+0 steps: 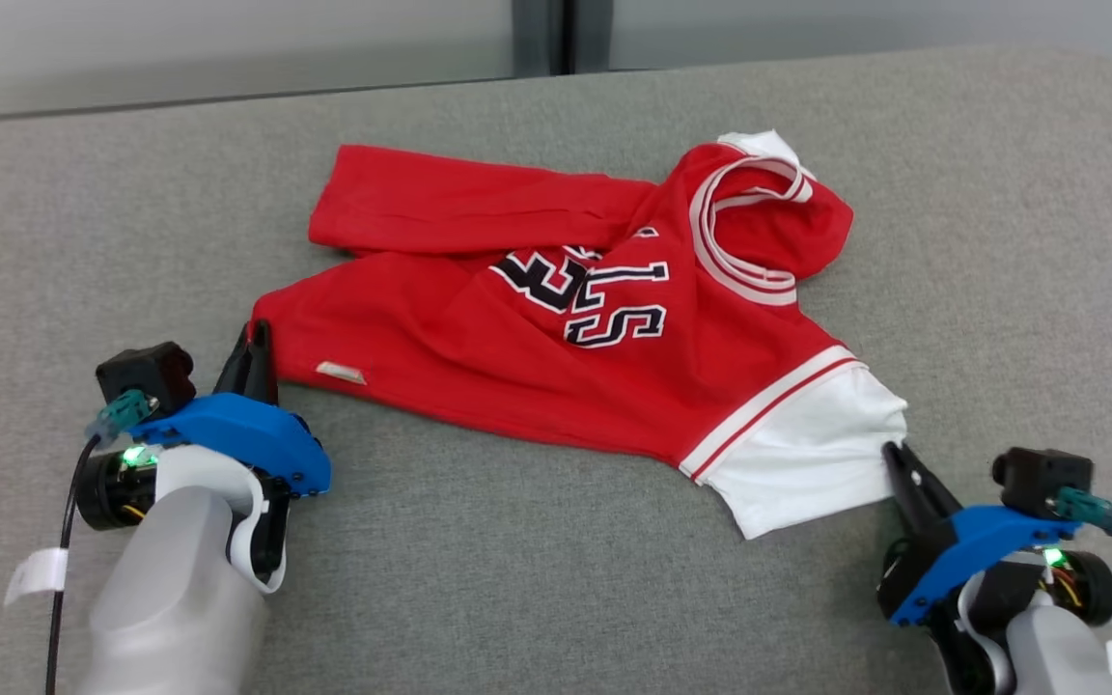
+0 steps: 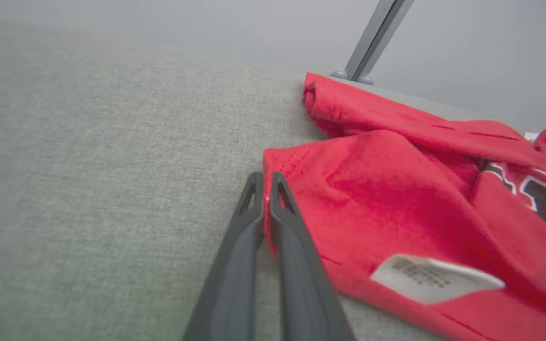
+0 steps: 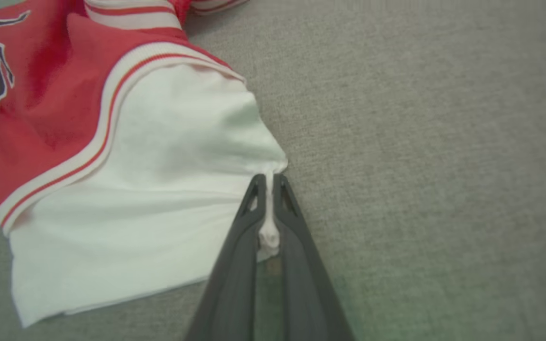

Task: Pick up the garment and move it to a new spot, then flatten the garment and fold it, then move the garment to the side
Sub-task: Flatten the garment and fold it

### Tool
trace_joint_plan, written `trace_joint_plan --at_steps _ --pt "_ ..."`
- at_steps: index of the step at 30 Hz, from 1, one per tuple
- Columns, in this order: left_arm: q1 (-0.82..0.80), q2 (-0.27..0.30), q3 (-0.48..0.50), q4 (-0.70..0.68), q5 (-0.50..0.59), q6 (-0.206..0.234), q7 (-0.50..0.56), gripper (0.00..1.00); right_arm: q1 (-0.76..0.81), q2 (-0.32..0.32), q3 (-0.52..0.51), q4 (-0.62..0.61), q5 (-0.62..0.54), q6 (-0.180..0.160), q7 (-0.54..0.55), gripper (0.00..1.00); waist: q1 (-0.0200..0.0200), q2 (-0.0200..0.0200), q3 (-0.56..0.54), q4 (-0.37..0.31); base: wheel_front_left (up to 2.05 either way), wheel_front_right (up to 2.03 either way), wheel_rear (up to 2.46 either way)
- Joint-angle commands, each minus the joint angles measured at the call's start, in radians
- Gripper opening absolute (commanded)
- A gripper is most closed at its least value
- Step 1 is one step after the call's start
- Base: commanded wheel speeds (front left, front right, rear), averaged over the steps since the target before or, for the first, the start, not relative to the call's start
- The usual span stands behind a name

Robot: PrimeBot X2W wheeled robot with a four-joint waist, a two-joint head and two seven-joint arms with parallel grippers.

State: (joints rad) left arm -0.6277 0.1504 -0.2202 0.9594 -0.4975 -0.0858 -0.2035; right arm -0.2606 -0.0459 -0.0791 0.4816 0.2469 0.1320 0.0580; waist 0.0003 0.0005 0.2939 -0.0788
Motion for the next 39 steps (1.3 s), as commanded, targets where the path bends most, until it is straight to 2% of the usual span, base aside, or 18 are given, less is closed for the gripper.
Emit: trace_joint_plan --at_steps 1,9,20,24,26,28,29,30,34,37,38,39 --pt "0.019 -0.009 0.011 -0.026 -0.019 -0.010 -0.018 0.00 0.019 -0.008 -0.015 -0.032 0.019 -0.002 0.002 0.00 -0.0003 -0.0005 -0.018 0.004 0.00 0.00 0.00" --pt "0.133 -0.014 0.047 -0.266 -0.132 -0.039 -0.043 0.00 0.074 -0.007 -0.050 -0.301 0.135 -0.001 0.039 0.00 -0.0003 -0.0005 -0.121 0.023 0.00 0.00 0.00" --pt "0.332 -0.040 0.120 -0.834 -0.442 -0.046 0.075 0.00 0.127 -0.007 -0.087 -0.677 0.223 -0.001 0.143 0.00 -0.0003 -0.0005 -0.203 0.035 0.00 0.00 0.00" --pt "0.370 -0.037 0.136 -1.036 -0.521 -0.006 0.147 0.00 0.103 -0.006 -0.109 -0.815 0.241 -0.001 0.179 0.00 -0.0003 -0.0005 -0.210 0.036 0.00 0.00 0.00" --pt "0.378 -0.032 0.138 -1.120 -0.548 0.019 0.187 0.00 0.086 -0.007 -0.110 -0.885 0.203 -0.001 0.211 0.00 -0.0003 -0.0005 -0.207 0.035 0.00 0.00 0.00" --pt "0.374 -0.025 0.138 -1.193 -0.573 0.046 0.228 0.00 0.058 -0.006 -0.107 -0.948 0.192 -0.001 0.245 0.00 -0.0003 -0.0005 -0.199 0.033 0.00 0.00 0.00" --pt "0.374 -0.025 0.138 -1.193 -0.573 0.046 0.228 0.00 0.058 -0.006 -0.107 -0.948 0.192 -0.001 0.245 0.00 -0.0003 -0.0005 -0.199 0.033 0.00 0.00 0.00" --pt "0.357 -0.019 0.142 -1.251 -0.604 0.073 0.269 0.00 0.014 -0.012 -0.108 -0.997 0.175 -0.001 0.279 0.00 -0.0003 -0.0005 -0.187 0.032 0.00 0.00 0.00" --pt "0.301 0.015 0.140 -1.294 -0.606 0.106 0.329 0.00 -0.088 -0.052 -0.102 -1.014 0.143 -0.001 0.352 0.00 -0.0003 -0.0005 -0.147 0.031 0.00 0.00 0.00" --pt "0.265 0.030 0.141 -1.277 -0.605 0.118 0.350 0.00 -0.152 -0.072 -0.095 -0.978 0.142 -0.001 0.382 0.00 -0.0003 -0.0005 -0.115 0.028 0.00 0.00 0.00" --pt "0.209 0.036 0.146 -1.238 -0.615 0.126 0.368 0.00 -0.225 -0.088 -0.082 -0.905 0.146 -0.001 0.408 0.00 -0.0003 -0.0005 -0.076 0.025 0.00 0.00 0.00" --pt "0.209 0.036 0.146 -1.238 -0.615 0.126 0.368 0.00 -0.225 -0.088 -0.082 -0.905 0.146 -0.001 0.408 0.00 -0.0003 -0.0005 -0.076 0.025 0.00 0.00 0.00"
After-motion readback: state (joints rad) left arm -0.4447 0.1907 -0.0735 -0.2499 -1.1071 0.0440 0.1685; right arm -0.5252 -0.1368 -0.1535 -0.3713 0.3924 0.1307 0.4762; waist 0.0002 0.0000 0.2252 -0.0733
